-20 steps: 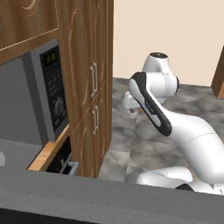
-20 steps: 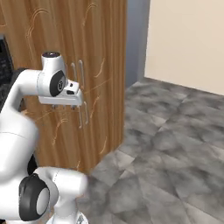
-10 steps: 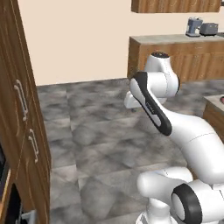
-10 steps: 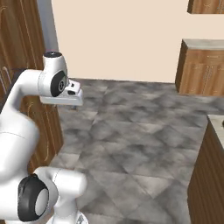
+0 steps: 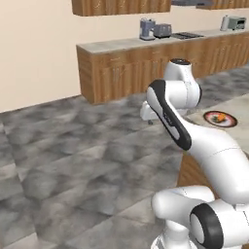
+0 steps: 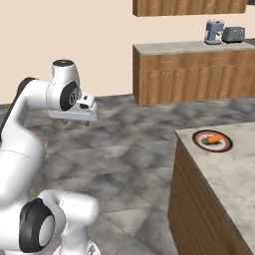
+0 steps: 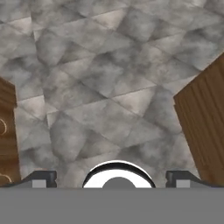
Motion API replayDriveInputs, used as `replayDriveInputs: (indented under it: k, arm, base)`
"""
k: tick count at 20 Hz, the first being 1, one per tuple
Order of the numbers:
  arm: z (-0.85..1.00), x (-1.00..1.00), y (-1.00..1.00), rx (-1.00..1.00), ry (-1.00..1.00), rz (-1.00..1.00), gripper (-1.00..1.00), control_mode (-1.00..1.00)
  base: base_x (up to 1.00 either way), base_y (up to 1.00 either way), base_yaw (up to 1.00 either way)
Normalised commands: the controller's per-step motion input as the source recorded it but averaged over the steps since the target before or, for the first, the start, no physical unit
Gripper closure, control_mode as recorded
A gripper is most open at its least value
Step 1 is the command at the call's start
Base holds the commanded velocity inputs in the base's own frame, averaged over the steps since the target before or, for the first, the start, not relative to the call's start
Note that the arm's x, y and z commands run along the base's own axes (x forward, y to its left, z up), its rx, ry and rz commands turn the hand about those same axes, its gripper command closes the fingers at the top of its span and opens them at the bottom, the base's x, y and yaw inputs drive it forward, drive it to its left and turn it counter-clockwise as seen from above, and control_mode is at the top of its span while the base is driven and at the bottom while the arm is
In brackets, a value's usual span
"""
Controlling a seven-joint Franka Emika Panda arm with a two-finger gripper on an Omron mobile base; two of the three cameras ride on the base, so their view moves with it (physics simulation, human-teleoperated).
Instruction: Pick the carrot from the counter and place it in the microwave.
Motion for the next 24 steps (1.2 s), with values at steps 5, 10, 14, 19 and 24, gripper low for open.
replayDriveInputs:
  k: [5, 10, 14, 19, 24]
  arm:
    - [0.0, 0.0, 0.0, 0.0, 0.0, 0.0, -1.0, 1.0]
    - [0.0, 0.0, 0.0, 0.0, 0.0, 0.0, -1.0, 1.0]
    - [0.0, 0.0, 0.0, 0.0, 0.0, 0.0, -1.0, 1.0]
    - [0.0, 0.0, 0.0, 0.0, 0.0, 0.0, -1.0, 1.0]
    - [0.0, 0.0, 0.0, 0.0, 0.0, 0.0, -1.0, 1.0]
  base:
    - [0.67, -0.55, -0.55]
    - [0.84, -0.12, -0.57]
    - [0.85, 0.27, -0.64]
    - [0.63, 0.26, -0.57]
    - [0.53, 0.23, -0.53]
